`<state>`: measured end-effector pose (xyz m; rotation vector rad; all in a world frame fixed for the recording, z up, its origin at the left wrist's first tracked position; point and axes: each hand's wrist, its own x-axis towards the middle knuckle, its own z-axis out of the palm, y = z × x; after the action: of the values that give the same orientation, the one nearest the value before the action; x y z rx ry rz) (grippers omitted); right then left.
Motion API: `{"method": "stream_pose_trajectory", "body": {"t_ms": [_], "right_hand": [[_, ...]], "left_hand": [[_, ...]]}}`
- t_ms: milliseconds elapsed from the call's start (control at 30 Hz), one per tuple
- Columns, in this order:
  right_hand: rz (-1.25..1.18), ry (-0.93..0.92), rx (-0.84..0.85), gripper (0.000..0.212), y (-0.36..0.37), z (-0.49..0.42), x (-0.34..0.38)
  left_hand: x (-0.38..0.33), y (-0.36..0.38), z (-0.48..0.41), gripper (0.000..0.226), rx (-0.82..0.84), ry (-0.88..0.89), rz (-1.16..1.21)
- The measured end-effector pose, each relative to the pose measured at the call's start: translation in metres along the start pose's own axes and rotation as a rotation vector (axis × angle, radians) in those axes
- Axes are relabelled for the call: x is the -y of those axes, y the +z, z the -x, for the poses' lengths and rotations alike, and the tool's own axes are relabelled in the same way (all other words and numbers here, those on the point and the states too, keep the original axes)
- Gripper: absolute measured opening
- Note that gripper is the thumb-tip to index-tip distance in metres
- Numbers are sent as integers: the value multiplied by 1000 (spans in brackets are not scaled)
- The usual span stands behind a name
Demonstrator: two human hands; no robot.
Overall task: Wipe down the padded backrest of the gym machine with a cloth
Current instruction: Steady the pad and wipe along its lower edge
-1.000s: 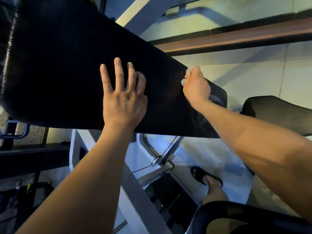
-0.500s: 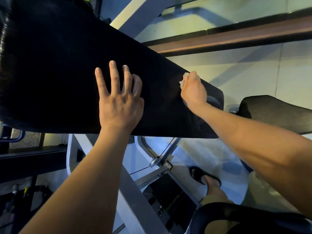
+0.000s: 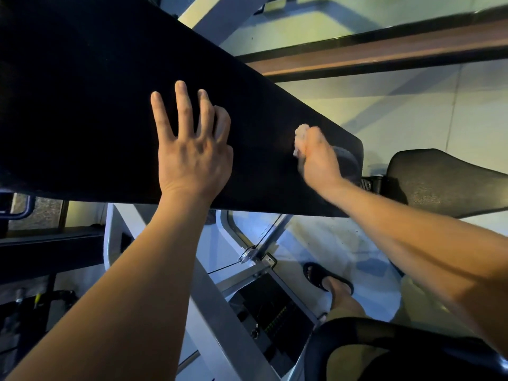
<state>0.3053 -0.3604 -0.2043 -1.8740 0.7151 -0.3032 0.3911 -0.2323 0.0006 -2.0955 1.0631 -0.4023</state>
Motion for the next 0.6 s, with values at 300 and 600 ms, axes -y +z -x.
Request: {"method": "stream_pose_trajectory", "body": {"t_ms": [300,600], "right_hand": [[72,-150,21,12,12,22,-18],[96,-133,186,16,21,81,-28]], "left_hand": [[-1,0,0,57,11,1,-9],[0,2,0,57,-19,-3,22]]}}
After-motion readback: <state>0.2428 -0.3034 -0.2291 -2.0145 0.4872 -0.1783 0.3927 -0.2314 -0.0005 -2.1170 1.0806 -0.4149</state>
